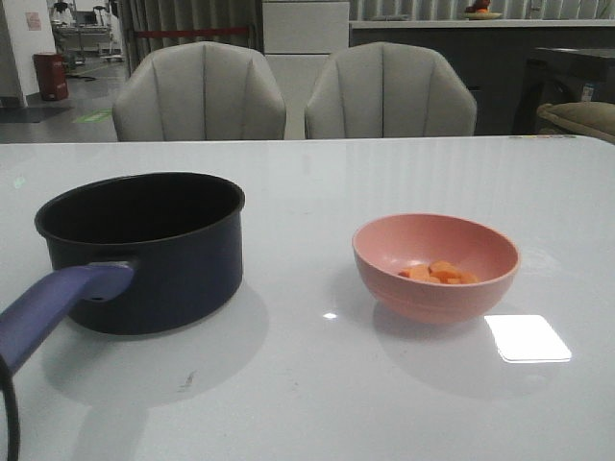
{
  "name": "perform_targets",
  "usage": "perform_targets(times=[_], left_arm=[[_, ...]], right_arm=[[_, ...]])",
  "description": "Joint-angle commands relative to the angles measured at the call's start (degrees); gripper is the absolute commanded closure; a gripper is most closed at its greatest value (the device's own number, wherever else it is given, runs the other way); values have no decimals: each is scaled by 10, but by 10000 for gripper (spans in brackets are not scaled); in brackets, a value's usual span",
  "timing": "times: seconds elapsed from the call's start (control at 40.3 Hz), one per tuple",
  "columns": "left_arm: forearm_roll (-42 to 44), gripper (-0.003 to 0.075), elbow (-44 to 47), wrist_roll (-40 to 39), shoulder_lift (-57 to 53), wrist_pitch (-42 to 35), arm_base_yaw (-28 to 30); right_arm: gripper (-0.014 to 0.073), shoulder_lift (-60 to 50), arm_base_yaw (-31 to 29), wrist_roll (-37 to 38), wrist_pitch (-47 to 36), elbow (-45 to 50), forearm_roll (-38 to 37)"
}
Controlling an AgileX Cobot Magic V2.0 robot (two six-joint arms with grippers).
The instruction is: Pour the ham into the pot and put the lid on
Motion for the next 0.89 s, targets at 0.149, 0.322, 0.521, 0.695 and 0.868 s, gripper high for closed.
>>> perform_targets(times=[0.149, 0.322, 0.521, 0.695, 0.868], left_arm=[[0, 95, 57, 0, -148, -41, -71], [1, 95, 94, 0, -246, 25, -87], [2, 95, 113, 0, -326, 113, -87], [2, 95, 129, 0, -335, 96, -87], [2, 95, 129, 0, -335, 87, -87]], right_arm=[[447, -12, -4, -1, -45, -6, -3], [447, -12, -4, -1, -45, -6, -3], [447, -12, -4, -1, -52, -6, -3], [447, -12, -4, 5, -157, -9, -1], [447, 26, -4, 19, -68, -91, -1]])
